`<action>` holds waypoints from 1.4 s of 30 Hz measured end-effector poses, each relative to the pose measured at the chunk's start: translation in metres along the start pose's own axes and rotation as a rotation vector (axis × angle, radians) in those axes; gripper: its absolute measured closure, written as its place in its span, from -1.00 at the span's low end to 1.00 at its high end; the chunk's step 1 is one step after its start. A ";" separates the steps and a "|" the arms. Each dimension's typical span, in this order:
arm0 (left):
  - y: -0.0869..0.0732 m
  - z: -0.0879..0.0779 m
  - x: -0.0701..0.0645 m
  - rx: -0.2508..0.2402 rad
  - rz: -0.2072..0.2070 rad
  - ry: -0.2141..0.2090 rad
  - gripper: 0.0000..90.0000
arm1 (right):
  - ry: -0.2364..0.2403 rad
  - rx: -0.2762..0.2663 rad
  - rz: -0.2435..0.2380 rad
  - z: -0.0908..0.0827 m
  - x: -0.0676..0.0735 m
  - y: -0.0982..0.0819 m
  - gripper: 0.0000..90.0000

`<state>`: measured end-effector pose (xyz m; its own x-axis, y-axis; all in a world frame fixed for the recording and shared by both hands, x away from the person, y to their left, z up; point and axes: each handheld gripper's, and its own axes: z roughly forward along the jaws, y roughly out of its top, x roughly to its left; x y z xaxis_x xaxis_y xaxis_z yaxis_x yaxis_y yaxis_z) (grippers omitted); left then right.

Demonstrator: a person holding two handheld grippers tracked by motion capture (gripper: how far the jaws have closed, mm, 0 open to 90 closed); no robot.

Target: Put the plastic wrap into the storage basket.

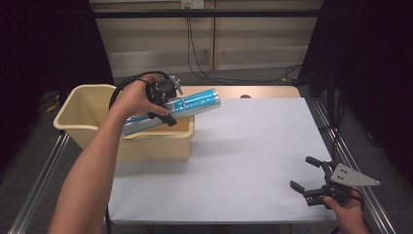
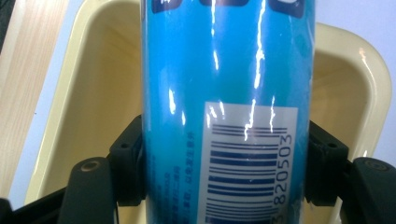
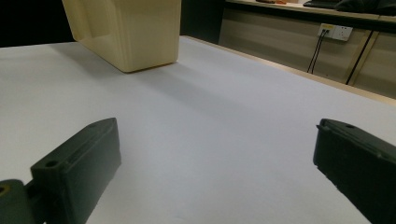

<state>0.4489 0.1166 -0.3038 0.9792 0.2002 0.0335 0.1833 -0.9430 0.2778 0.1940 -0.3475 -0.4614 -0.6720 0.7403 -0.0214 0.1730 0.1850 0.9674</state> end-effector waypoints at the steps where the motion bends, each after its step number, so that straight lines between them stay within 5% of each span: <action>1: 0.000 0.001 -0.001 -0.011 -0.015 -0.001 -0.29 | 0.001 0.002 0.007 0.000 0.000 0.000 -0.99; 14: 0.000 0.003 0.001 0.014 0.017 -0.001 -0.29 | -0.001 0.004 0.004 0.000 0.000 0.000 -0.99; 18: -0.001 0.005 0.001 0.015 0.011 0.006 -0.30 | 0.003 0.004 0.007 0.000 0.000 -0.001 -0.99; 19: -0.001 0.006 0.003 0.019 0.005 -0.023 -0.30 | 0.000 0.005 0.007 0.000 0.000 -0.001 -0.99; 24: -0.003 0.011 0.004 0.044 0.016 -0.039 -0.30 | 0.004 0.008 0.007 0.000 0.000 -0.001 -0.99; 33: -0.009 0.015 0.007 0.054 0.005 -0.031 -0.30 | 0.006 0.009 0.004 0.001 0.000 -0.001 -0.99; 39: -0.015 0.004 0.008 -0.027 -0.022 -0.030 -0.33 | 0.006 0.011 0.005 0.001 0.000 -0.002 -0.99; 41: -0.016 -0.016 0.008 -0.234 -0.062 -0.045 -0.33 | 0.004 0.012 0.006 0.001 0.000 -0.002 -0.99; 42: -0.015 -0.028 0.007 -0.274 -0.070 -0.041 -0.33 | 0.005 0.013 0.004 0.001 0.000 -0.002 -0.99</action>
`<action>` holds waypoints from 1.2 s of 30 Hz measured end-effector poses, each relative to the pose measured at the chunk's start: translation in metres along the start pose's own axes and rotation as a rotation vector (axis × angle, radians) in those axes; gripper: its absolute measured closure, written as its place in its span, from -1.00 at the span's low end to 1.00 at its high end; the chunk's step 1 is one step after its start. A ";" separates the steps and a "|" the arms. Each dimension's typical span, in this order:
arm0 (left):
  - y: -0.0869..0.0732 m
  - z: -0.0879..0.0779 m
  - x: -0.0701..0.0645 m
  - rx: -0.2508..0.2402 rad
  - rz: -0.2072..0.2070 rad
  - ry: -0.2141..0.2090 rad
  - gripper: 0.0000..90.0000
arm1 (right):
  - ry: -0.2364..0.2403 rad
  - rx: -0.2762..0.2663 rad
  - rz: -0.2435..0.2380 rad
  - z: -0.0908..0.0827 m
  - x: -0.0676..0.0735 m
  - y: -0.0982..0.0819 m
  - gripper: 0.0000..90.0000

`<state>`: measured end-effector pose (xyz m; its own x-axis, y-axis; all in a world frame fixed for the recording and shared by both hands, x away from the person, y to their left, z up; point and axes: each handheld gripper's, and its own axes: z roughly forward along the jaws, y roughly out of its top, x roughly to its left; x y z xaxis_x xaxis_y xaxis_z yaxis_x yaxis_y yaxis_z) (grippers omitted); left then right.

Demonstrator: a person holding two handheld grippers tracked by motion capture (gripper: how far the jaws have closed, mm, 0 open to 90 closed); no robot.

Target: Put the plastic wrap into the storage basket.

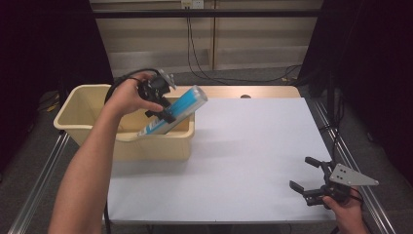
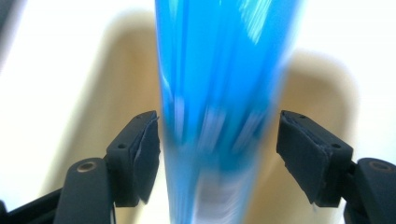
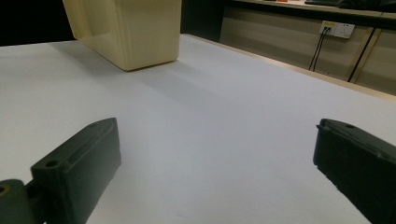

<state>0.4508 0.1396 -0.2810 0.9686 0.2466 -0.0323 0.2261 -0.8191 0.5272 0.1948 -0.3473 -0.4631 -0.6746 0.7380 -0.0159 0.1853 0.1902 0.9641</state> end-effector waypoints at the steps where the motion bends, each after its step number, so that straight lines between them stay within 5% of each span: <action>1: 0.002 -0.007 -0.001 -0.004 0.006 0.011 -0.40 | 0.002 0.000 0.001 0.001 0.000 0.000 -0.99; 2: 0.003 -0.011 -0.001 0.002 0.011 0.014 -0.50 | 0.002 -0.001 0.001 0.001 0.000 0.000 -0.99; 3: 0.002 -0.017 -0.004 -0.006 -0.030 0.020 -0.62 | 0.001 -0.004 0.000 0.001 0.001 0.001 -0.99; 7: -0.001 -0.019 -0.007 0.017 -0.027 0.023 -0.68 | 0.004 0.000 -0.004 0.001 0.003 0.002 -0.99; 9: -0.003 -0.019 -0.009 0.007 -0.057 0.032 -0.75 | 0.002 -0.002 -0.004 0.001 0.003 0.002 -0.99; 24: -0.015 -0.015 -0.020 -0.093 -0.131 0.056 -0.85 | 0.003 -0.002 -0.006 0.002 0.003 0.002 -0.99; 36: -0.029 -0.007 -0.032 -0.169 -0.143 0.059 -0.88 | 0.004 -0.004 -0.005 0.002 0.003 0.003 -0.99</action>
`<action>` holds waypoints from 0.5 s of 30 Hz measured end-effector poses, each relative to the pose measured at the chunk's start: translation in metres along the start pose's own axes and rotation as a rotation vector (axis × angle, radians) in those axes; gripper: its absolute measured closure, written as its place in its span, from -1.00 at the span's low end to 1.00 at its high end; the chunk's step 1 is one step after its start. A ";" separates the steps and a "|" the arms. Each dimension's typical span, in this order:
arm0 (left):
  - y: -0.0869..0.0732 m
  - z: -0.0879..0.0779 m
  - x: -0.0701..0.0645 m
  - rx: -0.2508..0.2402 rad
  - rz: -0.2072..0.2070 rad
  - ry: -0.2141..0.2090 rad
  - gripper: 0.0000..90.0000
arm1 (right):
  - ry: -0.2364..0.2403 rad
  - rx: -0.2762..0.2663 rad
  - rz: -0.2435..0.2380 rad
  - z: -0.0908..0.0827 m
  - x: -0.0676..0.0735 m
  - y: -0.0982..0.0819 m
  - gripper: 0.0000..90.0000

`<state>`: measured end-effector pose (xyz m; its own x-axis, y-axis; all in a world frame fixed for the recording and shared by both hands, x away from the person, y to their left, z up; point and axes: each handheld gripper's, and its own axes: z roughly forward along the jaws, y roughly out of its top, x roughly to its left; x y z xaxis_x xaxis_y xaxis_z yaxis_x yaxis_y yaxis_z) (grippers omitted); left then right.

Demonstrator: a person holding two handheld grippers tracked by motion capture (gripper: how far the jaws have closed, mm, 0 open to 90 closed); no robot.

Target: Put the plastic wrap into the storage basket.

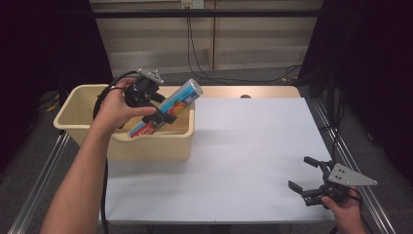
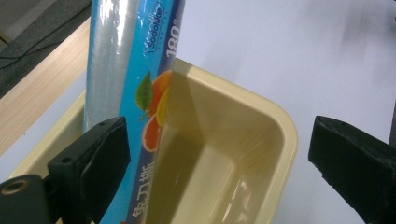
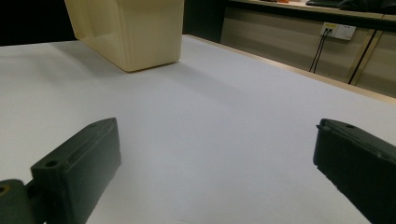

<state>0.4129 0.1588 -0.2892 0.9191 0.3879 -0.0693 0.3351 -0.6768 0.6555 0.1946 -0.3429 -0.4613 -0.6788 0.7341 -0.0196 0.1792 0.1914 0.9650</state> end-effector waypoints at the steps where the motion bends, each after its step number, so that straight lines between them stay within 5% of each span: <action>1: -0.002 0.001 -0.001 -0.007 -0.003 -0.004 -0.88 | -0.001 0.003 -0.003 0.000 0.000 0.000 -0.99; 15: -0.022 0.008 -0.014 -0.085 -0.013 0.017 -0.88 | 0.003 0.000 -0.009 0.001 0.001 0.002 -0.99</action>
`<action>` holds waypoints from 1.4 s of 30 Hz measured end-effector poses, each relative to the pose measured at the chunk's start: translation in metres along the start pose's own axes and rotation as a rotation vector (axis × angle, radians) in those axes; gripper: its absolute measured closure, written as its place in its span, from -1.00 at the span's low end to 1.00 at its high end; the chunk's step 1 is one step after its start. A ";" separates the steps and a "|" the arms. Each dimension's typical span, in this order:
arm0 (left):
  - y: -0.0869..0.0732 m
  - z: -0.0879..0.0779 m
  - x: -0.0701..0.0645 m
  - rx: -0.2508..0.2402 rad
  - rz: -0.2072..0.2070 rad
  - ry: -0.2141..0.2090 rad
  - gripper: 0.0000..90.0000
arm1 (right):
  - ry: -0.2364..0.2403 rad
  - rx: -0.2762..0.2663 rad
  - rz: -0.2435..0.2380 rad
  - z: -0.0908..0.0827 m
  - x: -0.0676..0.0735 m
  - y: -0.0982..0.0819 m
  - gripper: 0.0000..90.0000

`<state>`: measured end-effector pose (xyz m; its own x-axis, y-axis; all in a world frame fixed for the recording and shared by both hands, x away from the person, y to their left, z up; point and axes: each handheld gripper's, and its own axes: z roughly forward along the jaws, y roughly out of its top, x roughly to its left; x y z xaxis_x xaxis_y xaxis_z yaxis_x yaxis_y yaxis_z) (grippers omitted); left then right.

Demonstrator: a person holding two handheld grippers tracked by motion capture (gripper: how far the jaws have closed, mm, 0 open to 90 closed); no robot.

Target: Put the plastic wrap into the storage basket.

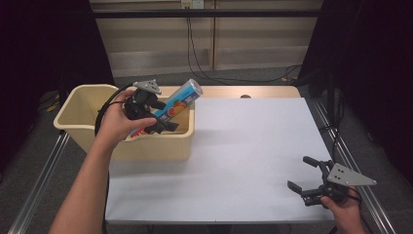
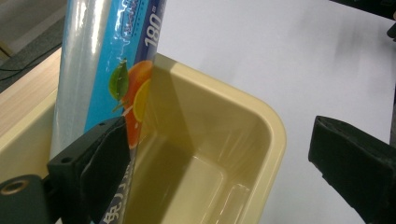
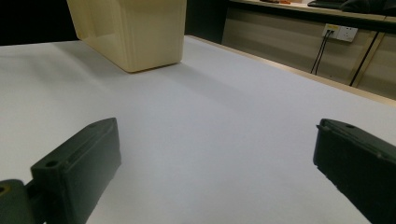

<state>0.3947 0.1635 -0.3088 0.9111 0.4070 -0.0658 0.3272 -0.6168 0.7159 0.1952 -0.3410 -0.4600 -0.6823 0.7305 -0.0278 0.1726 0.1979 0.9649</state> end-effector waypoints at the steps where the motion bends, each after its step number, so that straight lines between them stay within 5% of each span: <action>1: -0.001 0.000 -0.001 -0.009 -0.006 0.005 -0.89 | -0.001 0.000 0.000 0.000 0.000 0.000 -0.99; 42: -0.063 -0.008 -0.035 -0.164 -0.029 0.020 -0.89 | -0.003 -0.001 0.000 0.000 0.001 0.000 -0.99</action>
<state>0.3403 0.1937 -0.3455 0.8961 0.4373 -0.0756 0.3065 -0.4867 0.8181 0.1946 -0.3405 -0.4599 -0.6799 0.7327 -0.0282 0.1723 0.1970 0.9651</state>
